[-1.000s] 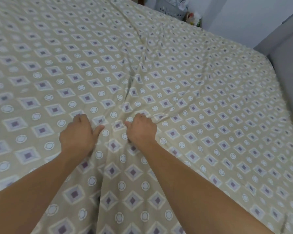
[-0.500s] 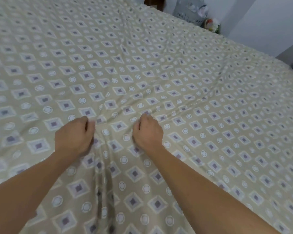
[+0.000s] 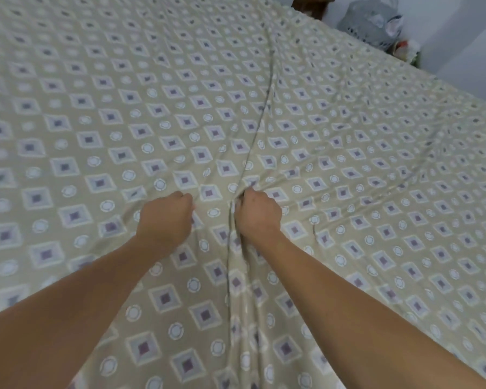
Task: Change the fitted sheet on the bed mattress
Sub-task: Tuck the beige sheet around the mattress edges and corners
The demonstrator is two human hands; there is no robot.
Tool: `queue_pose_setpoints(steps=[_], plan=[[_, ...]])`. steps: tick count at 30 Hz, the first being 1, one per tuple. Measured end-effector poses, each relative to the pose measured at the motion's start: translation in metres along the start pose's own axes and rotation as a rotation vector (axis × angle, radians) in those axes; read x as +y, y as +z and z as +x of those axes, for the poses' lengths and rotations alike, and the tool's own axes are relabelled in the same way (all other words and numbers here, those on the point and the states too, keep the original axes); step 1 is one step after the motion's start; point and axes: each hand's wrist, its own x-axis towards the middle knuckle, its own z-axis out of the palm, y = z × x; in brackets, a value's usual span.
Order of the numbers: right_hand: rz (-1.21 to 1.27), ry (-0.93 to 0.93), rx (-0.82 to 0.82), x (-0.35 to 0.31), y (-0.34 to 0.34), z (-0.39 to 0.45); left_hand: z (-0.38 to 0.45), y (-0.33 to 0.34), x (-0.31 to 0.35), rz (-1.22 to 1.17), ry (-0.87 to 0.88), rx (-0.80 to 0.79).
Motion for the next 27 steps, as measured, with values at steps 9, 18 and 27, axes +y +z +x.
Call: queue_pose_setpoints(steps=[9, 18, 27], plan=[[0.013, -0.039, -0.065, -0.100, 0.020, 0.006, -0.010, -0.014, -0.091, -0.075, -0.047, 0.226], [0.023, -0.107, -0.032, -0.135, 0.028, 0.012, -0.001, -0.006, -0.149, -0.079, -0.031, 0.214], [0.123, -0.170, -0.105, -0.221, 0.045, 0.020, -0.014, -0.014, -0.236, -0.041, -0.235, 0.370]])
